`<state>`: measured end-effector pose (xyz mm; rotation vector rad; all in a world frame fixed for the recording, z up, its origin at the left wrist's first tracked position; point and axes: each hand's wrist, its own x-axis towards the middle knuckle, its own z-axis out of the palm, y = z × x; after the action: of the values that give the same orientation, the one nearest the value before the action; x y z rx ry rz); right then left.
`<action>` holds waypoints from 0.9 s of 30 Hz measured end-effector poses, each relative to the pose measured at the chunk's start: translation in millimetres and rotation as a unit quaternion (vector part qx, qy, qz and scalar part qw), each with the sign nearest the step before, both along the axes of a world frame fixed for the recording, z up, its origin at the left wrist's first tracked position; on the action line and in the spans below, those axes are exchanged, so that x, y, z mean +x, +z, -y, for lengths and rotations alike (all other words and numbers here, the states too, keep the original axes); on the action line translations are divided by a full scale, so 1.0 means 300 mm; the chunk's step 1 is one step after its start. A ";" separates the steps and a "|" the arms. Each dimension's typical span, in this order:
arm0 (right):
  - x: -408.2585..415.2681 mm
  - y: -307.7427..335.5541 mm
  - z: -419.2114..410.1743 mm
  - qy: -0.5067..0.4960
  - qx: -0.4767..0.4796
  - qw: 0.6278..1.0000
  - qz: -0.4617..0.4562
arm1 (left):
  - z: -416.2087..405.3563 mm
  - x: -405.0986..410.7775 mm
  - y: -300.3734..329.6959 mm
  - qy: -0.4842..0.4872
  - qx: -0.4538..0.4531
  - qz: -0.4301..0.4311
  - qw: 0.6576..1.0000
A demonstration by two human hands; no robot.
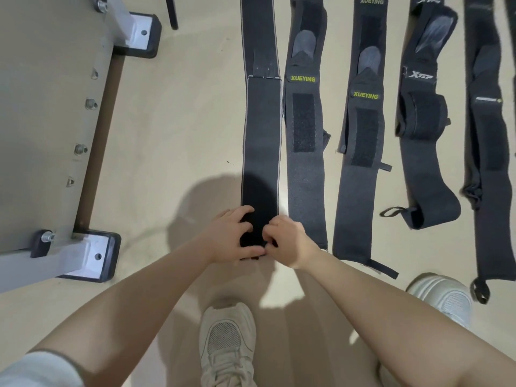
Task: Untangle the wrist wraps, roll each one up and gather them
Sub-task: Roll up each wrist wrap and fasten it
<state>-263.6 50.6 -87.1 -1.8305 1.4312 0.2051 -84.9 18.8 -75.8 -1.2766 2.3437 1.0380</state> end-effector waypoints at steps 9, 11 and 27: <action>-0.017 0.001 0.009 -0.062 -0.017 0.994 -0.091 | -0.012 -0.027 -0.089 0.048 -0.056 -0.004 0.997; -0.005 0.010 0.014 -0.100 -0.031 0.991 -0.084 | -0.021 -0.039 -0.099 0.071 -0.079 -0.002 0.994; 0.025 -0.027 0.017 0.176 -0.085 0.970 -0.146 | -0.044 0.016 -0.108 -0.005 -0.106 -0.067 0.992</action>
<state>-256.2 45.6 -95.2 -2.2640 1.3369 0.5665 -80.0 32.0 -108.3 -1.3031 2.6178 0.9180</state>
